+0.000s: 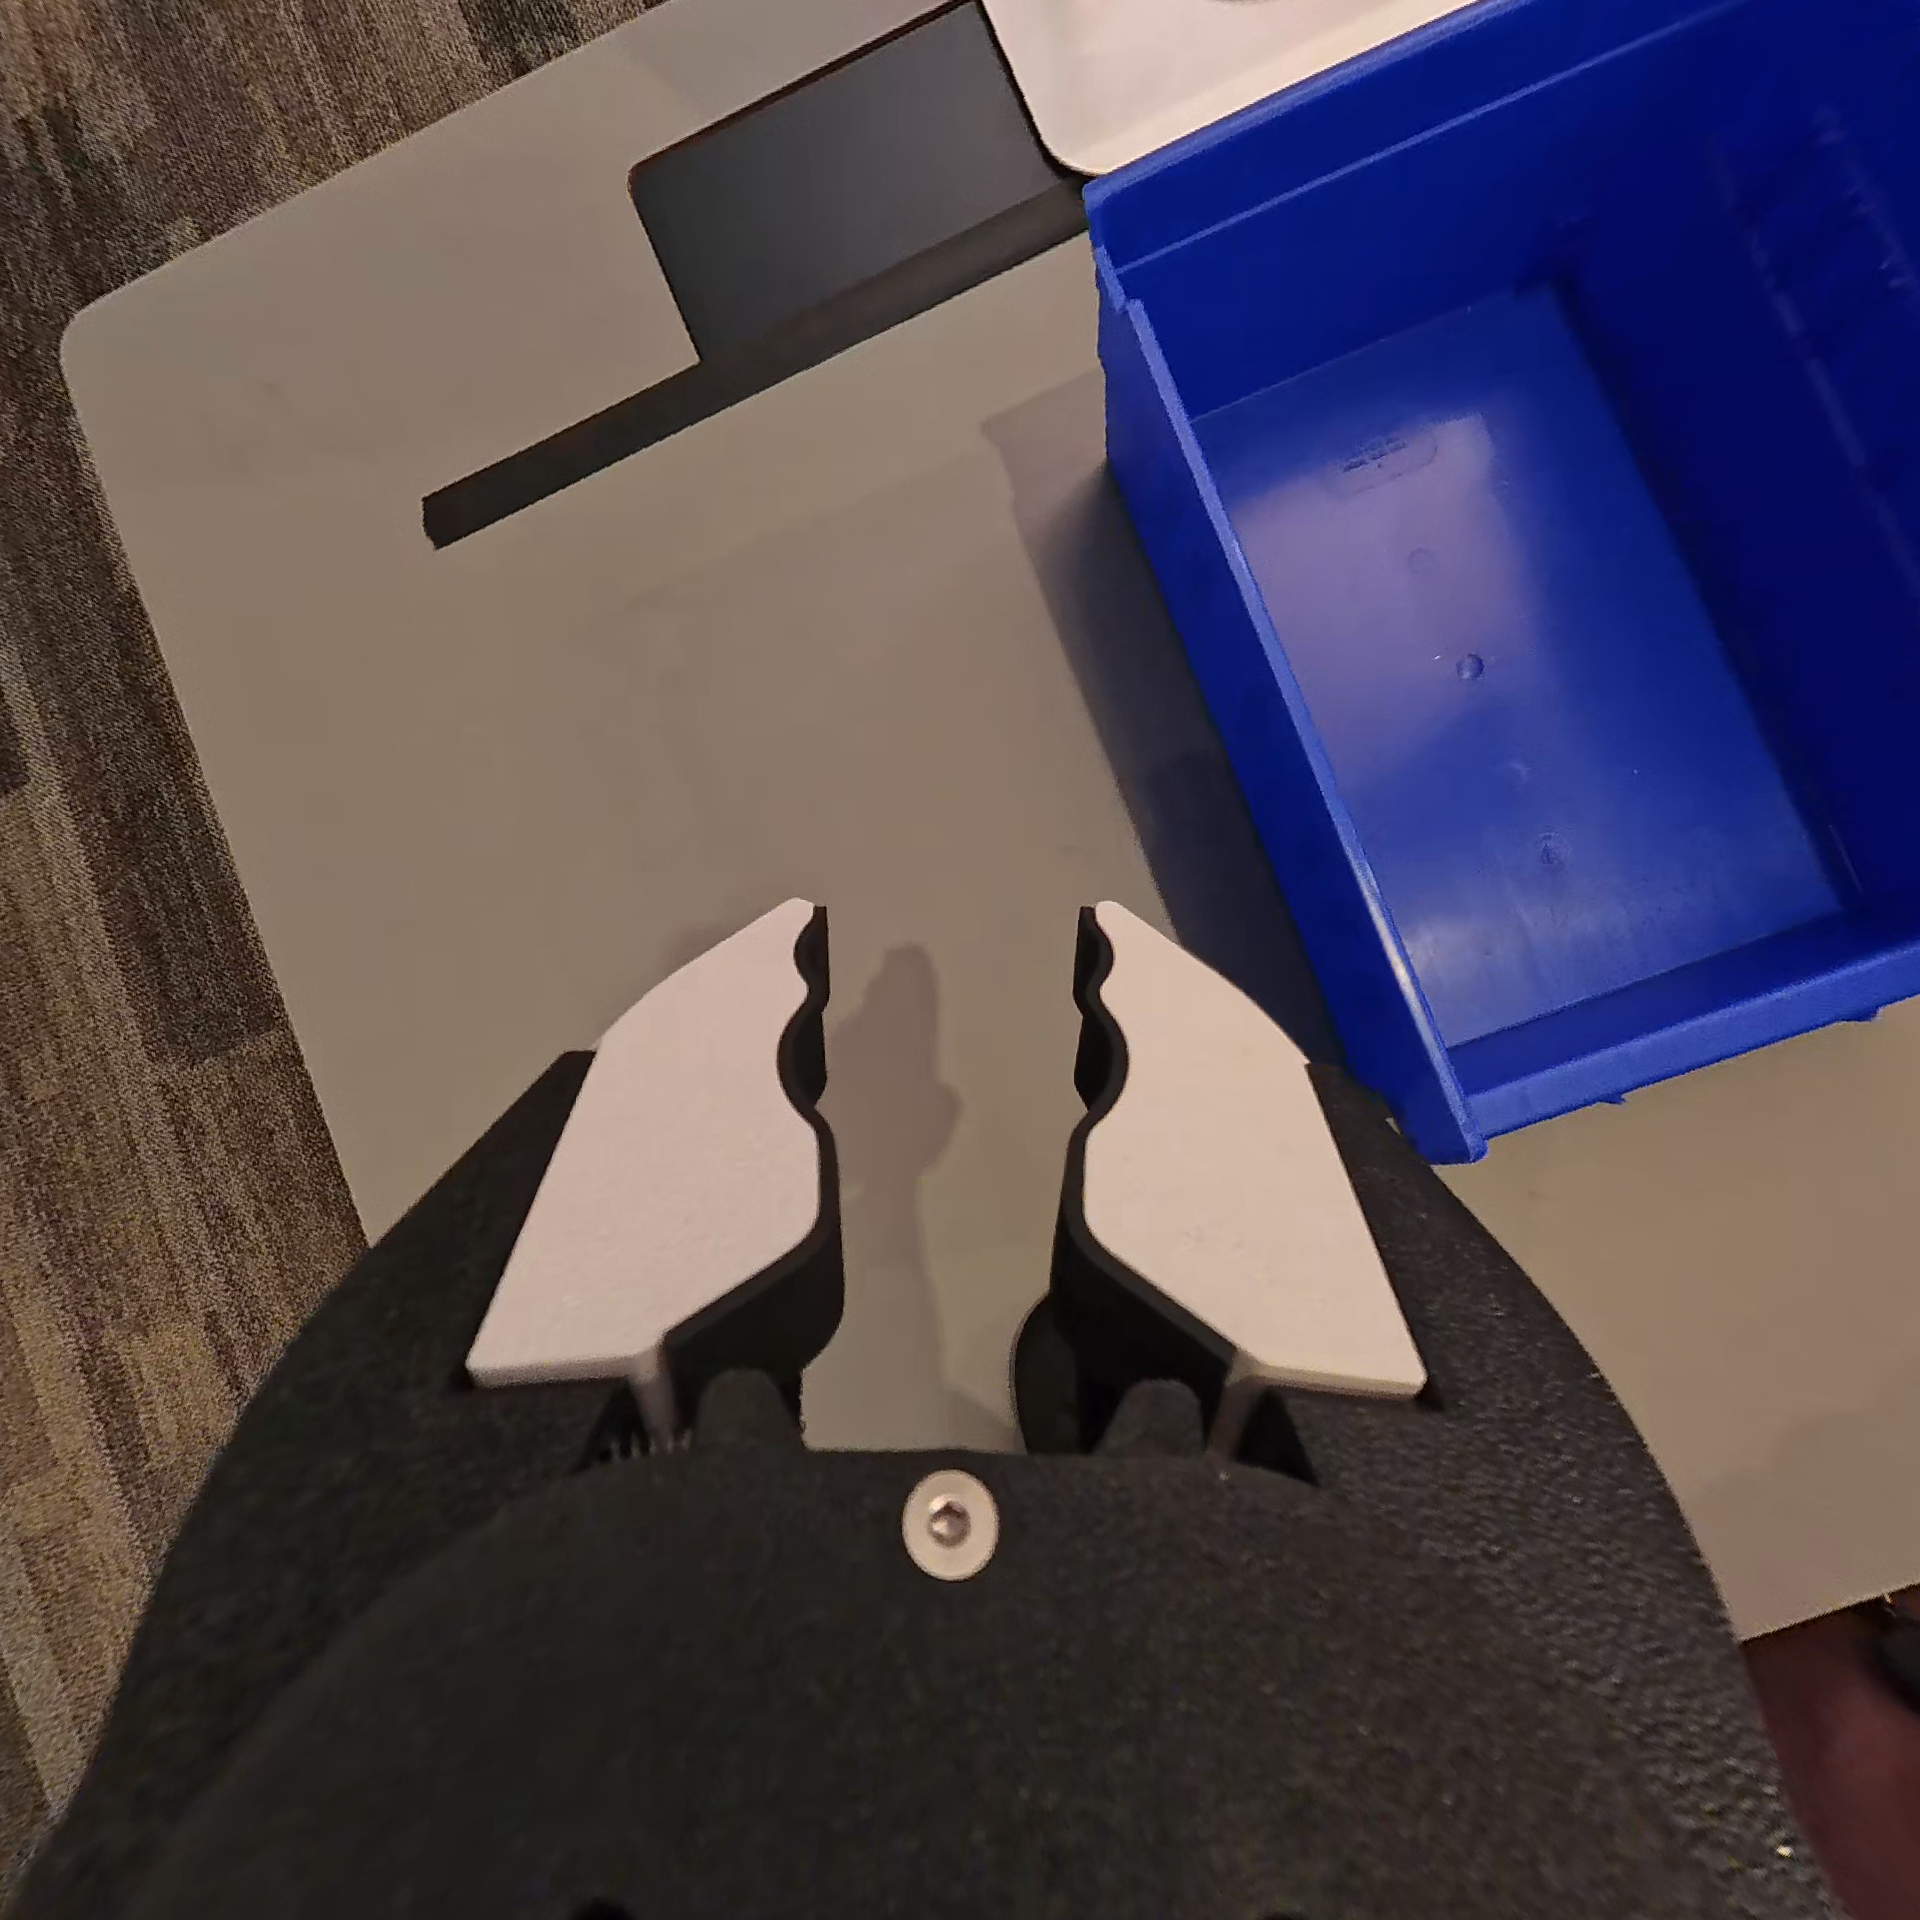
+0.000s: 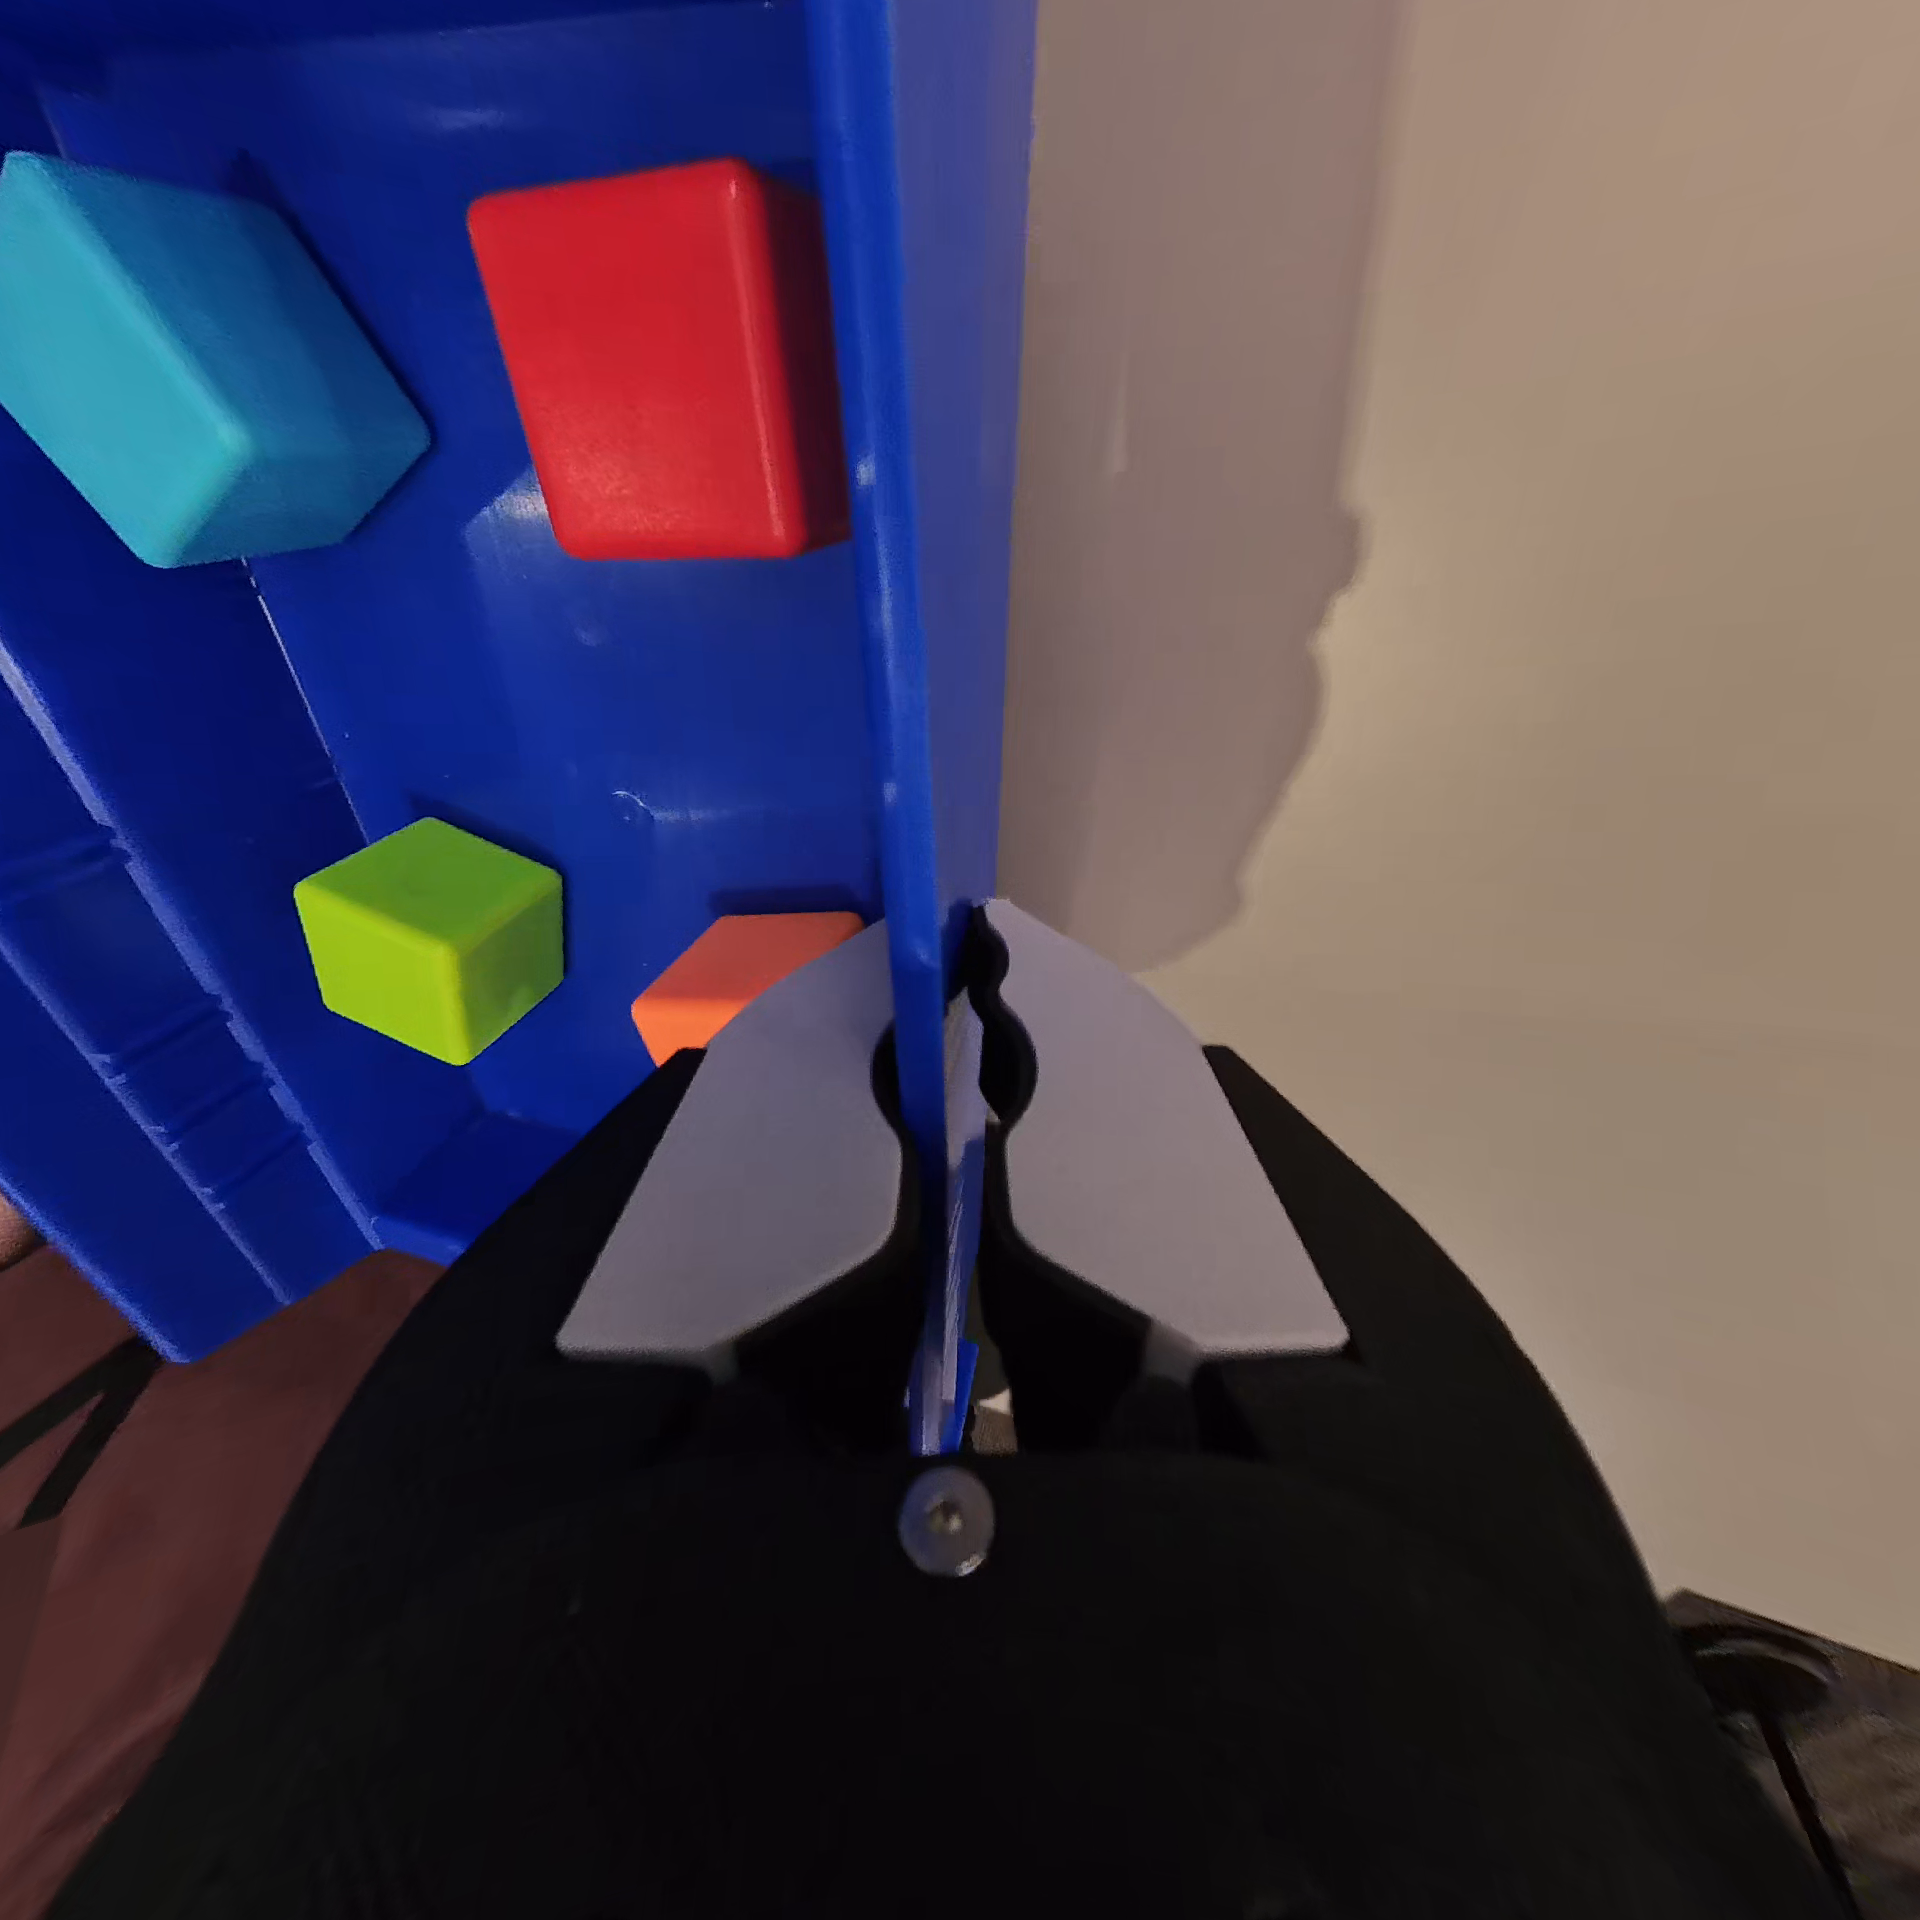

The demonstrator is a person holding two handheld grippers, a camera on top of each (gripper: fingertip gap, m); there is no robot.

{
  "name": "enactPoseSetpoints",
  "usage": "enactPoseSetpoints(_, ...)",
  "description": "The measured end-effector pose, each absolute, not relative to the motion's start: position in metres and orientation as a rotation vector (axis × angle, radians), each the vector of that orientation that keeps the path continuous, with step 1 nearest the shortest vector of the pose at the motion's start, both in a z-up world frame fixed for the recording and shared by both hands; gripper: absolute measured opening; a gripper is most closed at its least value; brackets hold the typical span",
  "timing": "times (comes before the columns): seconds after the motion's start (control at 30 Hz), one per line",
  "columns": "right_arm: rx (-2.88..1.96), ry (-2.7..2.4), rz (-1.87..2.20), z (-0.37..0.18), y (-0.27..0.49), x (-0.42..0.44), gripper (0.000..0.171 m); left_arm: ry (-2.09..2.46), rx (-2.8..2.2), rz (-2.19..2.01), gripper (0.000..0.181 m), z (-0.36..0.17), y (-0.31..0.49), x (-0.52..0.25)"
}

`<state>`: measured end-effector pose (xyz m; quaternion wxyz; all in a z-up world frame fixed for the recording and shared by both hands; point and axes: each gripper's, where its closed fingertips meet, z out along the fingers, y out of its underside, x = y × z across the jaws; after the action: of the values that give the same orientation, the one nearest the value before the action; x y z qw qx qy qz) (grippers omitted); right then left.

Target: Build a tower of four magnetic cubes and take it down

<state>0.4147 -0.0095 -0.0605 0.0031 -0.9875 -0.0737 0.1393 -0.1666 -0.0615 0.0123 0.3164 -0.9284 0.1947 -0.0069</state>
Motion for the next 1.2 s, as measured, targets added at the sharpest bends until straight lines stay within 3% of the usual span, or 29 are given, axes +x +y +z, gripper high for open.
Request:
enactPoseSetpoints(0.23, -3.118, -0.384, 0.348, 0.014, 0.002, 0.367, 0.005, 0.454, -2.452, -0.024, 0.043, 0.014, -0.065, -0.183)
enactPoseSetpoints(0.47, -3.084, -0.758, 0.394, 0.052, 0.025, 0.240, 0.006, 0.322, -2.430, -0.011, 0.044, 0.024, -0.079, -0.221)
enactPoseSetpoints(0.87, -2.881, -1.438, 0.549, 0.044, 0.051, -0.041, 0.009, -0.057, -2.350, 0.045, 0.043, 0.043, -0.127, -0.309)
enactPoseSetpoints(1.2, -2.761, -1.619, 0.594, 0.009, 0.052, -0.207, 0.009, -0.133, -2.311, 0.037, 0.041, 0.047, -0.141, -0.329)
